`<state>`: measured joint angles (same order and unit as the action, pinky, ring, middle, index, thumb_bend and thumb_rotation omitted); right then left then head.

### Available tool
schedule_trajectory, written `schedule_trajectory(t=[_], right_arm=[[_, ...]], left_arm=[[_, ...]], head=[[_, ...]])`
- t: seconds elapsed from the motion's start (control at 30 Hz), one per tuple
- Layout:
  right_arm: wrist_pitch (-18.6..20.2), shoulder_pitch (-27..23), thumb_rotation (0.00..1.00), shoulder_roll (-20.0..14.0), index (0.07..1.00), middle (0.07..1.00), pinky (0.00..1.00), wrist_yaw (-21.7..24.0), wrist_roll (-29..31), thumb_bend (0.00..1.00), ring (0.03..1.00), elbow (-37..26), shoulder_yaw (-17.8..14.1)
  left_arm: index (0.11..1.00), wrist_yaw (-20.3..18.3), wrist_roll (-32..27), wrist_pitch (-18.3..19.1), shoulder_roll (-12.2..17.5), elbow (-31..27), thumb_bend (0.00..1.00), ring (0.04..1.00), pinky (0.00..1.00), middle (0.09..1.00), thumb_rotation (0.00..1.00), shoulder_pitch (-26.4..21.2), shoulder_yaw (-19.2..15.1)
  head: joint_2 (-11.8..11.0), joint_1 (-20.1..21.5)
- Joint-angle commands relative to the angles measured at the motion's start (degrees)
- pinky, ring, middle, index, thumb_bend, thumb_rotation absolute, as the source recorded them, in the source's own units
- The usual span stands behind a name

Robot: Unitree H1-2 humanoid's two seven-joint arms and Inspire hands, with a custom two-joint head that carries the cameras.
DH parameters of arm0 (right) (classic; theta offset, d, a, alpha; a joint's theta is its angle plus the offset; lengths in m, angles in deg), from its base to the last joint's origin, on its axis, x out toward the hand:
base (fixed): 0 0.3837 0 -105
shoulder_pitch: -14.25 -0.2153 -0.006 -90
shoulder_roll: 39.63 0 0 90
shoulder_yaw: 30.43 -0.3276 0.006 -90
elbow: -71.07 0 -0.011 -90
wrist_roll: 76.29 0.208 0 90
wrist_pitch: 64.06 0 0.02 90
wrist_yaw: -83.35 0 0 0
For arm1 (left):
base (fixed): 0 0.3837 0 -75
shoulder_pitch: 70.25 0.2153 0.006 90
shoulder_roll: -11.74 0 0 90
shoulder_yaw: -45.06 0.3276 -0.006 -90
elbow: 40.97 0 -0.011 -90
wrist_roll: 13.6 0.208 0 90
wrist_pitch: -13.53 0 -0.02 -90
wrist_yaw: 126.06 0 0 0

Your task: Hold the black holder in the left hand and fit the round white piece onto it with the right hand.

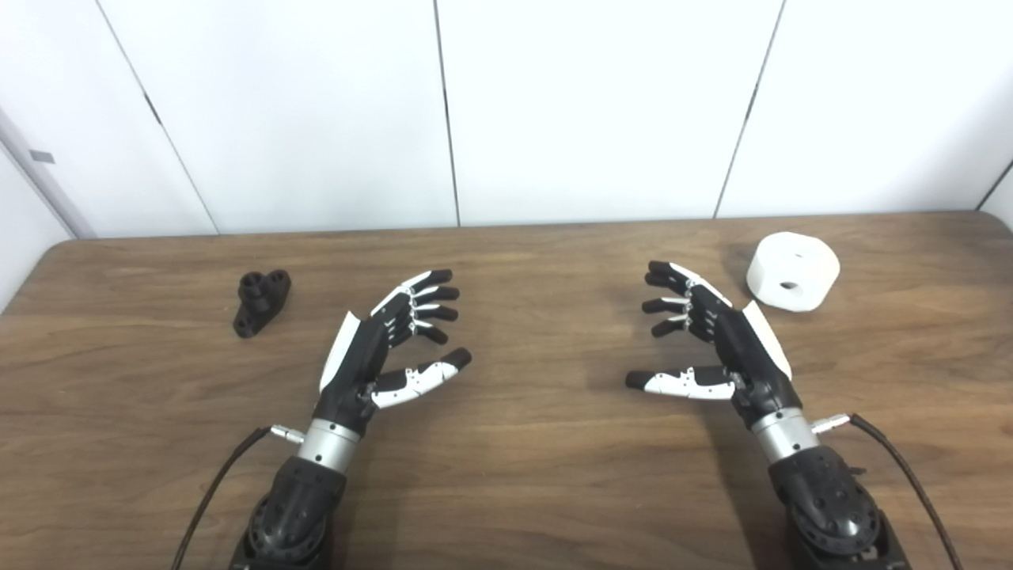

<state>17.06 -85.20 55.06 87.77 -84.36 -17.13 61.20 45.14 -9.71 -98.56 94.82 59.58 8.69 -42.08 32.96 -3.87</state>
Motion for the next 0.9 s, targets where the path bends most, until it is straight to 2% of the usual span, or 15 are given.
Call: schedule_trajectory(t=[0.0,0.37,0.47,0.53,0.63,0.87], right_arm=[[-1.0,-2.5,0.12,0.1,0.856,0.841,0.59,-0.3,0.6,0.73,0.736,-2.0,-0.3],[-1.8,-2.4,0.12,0.3,0.852,0.839,0.57,-0.8,0.2,0.73,0.715,-1.6,-0.3],[-2.1,-2.2,0.11,0.3,0.851,0.839,0.59,-0.6,0.9,0.73,0.716,-1.3,-0.4],[-2.4,-2.0,0.11,0.1,0.850,0.839,0.59,-0.5,1.5,0.73,0.718,-0.9,-0.7],[-2.9,-1.8,0.08,-0.5,0.856,0.844,0.61,0.0,2.9,0.71,0.727,-0.1,-1.3],[-1.0,-1.0,0.01,-0.9,0.860,0.834,0.61,0.1,3.4,0.69,0.735,-1.4,-2.2]], left_arm=[[0.834,0.6,-0.9,-1.2,-0.4,0.7,0.66,0.707,0.56,0.786,0.18,0.5,-0.1],[0.831,0.4,-0.4,-1.8,0.0,1.0,0.65,0.705,0.57,0.785,0.17,0.3,0.2],[0.827,0.7,0.0,-1.6,-0.2,1.0,0.66,0.705,0.57,0.785,0.17,0.5,0.2],[0.827,0.7,0.6,-1.3,-0.4,1.2,0.66,0.709,0.58,0.788,0.18,0.6,0.6],[0.836,0.8,1.3,0.2,-1.2,1.2,0.67,0.730,0.60,0.810,0.19,0.8,1.2],[0.826,2.6,4.1,2.2,-3.2,1.3,0.67,0.725,0.55,0.802,0.15,0.8,2.0]], head=[[0.1,0.1],[-0.1,-0.6],[-0.7,-3.0],[-2.4,-7.8],[-4.7,-12.6],[-6.4,-15.6]])
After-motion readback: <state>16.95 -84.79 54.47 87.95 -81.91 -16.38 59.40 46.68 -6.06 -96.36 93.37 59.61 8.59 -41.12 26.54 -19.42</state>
